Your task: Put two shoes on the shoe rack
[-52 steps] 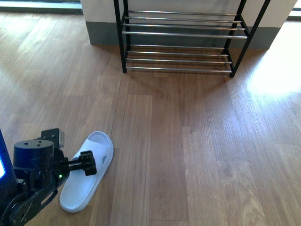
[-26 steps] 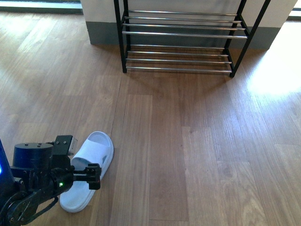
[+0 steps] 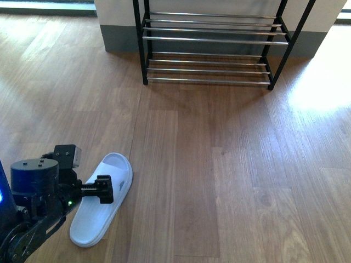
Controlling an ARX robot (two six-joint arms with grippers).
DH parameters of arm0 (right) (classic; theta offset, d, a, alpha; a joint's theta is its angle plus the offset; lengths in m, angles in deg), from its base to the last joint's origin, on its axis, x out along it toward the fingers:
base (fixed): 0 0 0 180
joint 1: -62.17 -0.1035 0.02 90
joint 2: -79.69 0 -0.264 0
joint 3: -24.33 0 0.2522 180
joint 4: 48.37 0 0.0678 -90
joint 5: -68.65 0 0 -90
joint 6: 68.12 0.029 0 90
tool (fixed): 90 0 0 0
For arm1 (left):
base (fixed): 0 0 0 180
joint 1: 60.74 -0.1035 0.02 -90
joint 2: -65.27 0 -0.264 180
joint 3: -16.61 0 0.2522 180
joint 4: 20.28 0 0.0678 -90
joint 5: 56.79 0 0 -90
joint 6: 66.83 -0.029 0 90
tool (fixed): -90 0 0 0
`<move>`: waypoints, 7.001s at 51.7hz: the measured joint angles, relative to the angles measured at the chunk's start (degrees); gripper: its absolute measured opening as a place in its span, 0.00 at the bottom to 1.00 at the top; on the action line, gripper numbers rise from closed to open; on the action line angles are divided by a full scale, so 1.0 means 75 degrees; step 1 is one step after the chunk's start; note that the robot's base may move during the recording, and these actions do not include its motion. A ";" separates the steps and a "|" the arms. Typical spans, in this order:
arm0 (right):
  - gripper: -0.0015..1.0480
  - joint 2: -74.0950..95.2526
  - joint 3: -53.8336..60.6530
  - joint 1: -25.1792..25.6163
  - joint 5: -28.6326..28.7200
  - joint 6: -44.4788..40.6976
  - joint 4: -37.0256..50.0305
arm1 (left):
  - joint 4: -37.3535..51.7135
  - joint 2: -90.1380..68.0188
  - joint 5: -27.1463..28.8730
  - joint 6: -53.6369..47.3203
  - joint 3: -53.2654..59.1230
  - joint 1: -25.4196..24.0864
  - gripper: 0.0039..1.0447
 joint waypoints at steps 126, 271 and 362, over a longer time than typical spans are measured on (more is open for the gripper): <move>0.01 0.0000 0.0000 0.0000 0.0000 -0.0003 0.0000 | 0.0927 -0.0256 0.2323 0.1550 0.0003 0.0187 0.91; 0.01 -0.0006 0.0003 0.0006 0.0006 0.0000 0.0000 | -0.1317 0.1239 -0.2906 -0.0927 -0.0851 -0.1947 0.91; 0.01 -0.0006 0.0003 0.0006 0.0009 0.0000 0.0000 | -0.1641 -0.0271 -0.2891 0.0326 -0.1352 -0.0918 0.91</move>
